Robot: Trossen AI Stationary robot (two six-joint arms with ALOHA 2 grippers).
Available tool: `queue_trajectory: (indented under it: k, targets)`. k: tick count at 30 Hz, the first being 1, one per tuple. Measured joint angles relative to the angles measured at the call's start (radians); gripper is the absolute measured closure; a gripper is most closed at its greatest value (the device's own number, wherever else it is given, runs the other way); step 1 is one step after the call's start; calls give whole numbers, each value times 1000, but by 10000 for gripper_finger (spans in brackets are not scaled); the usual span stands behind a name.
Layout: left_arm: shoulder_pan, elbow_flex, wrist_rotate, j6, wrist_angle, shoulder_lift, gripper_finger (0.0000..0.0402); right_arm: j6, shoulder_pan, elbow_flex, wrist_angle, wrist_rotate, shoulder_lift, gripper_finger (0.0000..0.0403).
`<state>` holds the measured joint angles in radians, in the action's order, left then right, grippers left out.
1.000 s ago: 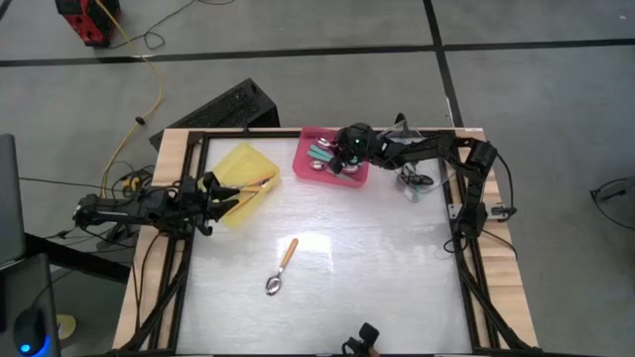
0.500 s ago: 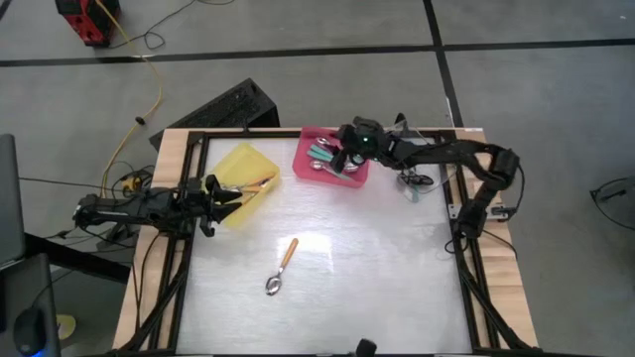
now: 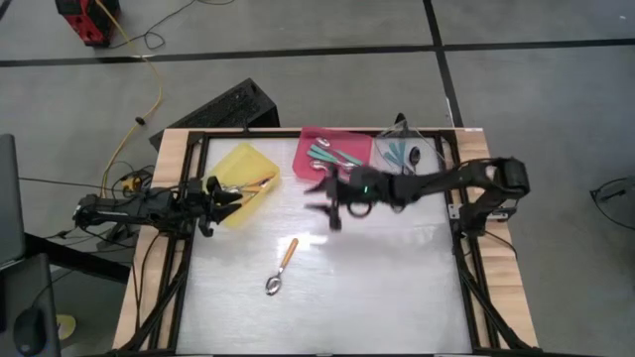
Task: Sort silverware by color (type)
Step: Put the yellow spoon into the yellow bin
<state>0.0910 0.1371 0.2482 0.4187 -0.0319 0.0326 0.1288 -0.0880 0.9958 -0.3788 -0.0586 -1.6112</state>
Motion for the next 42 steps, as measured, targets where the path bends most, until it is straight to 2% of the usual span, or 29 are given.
queue_trajectory:
  k: [6,13,17,22,27,33,42]
  targets:
    - [0,0,-8,16,1,0,253,1,168,16,-220,1,-144,199]
    - [0,0,-8,17,4,0,253,4,272,194,-215,1,-360,200]
    - [0,0,-7,24,4,0,253,35,293,338,-107,-20,-476,200]
    - [0,0,-7,38,2,0,253,106,300,532,150,-27,-567,200]
    - [0,0,-8,38,0,0,253,138,305,682,330,-115,-637,191]
    - [0,0,-7,38,0,0,253,288,326,705,357,-130,-634,184]
    - [0,0,-6,36,0,0,253,299,325,704,390,-149,-636,184]
